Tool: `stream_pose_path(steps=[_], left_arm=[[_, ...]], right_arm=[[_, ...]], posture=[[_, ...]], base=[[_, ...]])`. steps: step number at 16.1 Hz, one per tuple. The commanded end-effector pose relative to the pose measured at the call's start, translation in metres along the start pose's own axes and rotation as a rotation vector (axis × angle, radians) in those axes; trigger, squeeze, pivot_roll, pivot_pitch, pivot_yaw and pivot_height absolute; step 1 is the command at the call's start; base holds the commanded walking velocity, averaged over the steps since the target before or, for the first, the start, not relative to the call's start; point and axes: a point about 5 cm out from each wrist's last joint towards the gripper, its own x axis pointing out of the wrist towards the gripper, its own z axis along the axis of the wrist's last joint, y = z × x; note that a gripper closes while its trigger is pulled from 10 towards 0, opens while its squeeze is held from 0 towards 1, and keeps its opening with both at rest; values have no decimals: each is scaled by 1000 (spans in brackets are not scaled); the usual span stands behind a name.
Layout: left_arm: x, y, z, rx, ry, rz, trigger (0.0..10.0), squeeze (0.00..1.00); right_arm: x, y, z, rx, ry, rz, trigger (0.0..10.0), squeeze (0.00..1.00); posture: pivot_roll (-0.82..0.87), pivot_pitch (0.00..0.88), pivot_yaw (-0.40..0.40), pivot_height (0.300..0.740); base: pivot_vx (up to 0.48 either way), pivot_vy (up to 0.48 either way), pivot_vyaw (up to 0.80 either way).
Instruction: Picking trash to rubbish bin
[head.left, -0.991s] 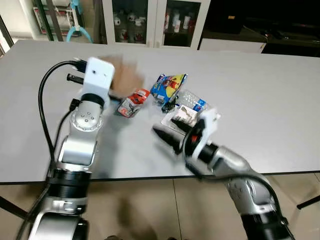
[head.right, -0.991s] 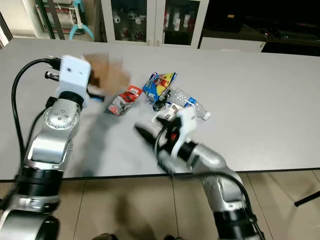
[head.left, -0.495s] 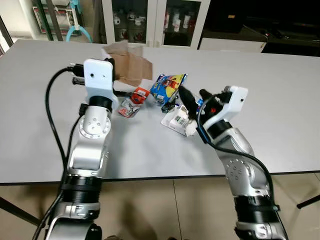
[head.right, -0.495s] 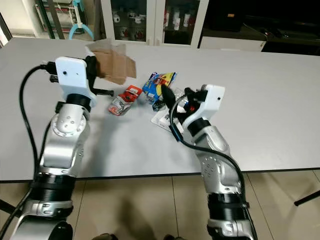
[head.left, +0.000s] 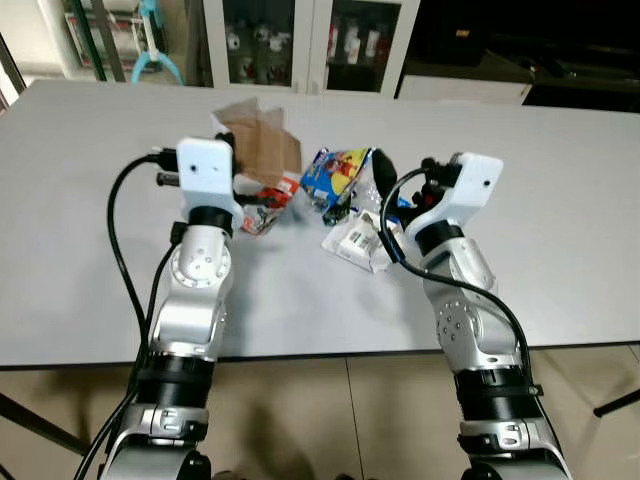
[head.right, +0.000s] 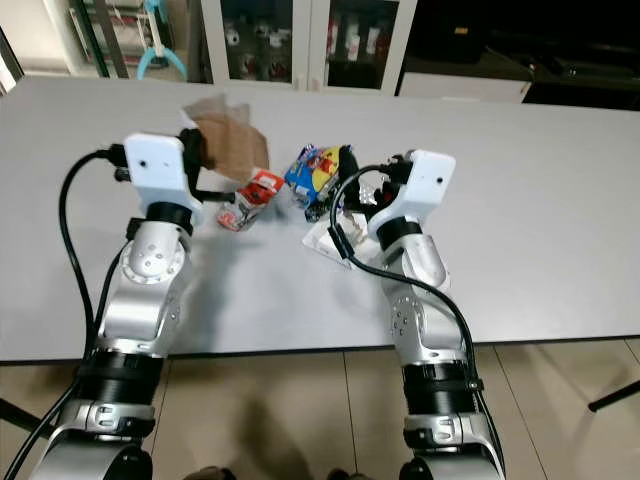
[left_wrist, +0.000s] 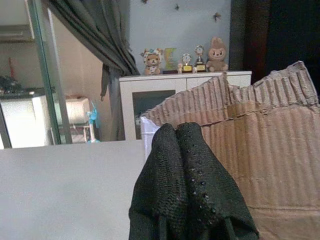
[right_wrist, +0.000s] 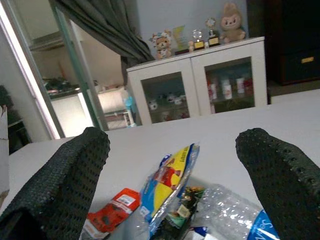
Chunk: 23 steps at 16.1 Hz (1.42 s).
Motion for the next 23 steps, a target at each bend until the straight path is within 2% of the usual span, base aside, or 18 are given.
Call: stream_pose_path(steps=[1,3,7,20,23], left_arm=[[2,-6,4,16,-21,-24,10000,0],[2,-4,0,46,-15,-23,10000,0],[2,-4,-2,60,-13,-25,10000,0],[0,-4,-10,73,16,-39,10000,0],[0,-5,-9,67,13,-41,10000,0]], right_arm=[[2,-4,3,-30,-14,-21,10000,0],[5,-15,7,-60,-41,-92,10000,0],[6,-19,8,-118,-52,-111,10000,0],[3,-21,0,-110,-37,-126,10000,0],[2,-22,0,-107,-36,-130,10000,0]], posture=[[-41,50,-83,740],[-43,49,-83,740],[-45,38,-83,740],[-47,11,-83,740],[-47,8,-81,740]], base=[[0,0,0],[0,0,0],[0,0,0],[0,0,0],[-281,0,0]])
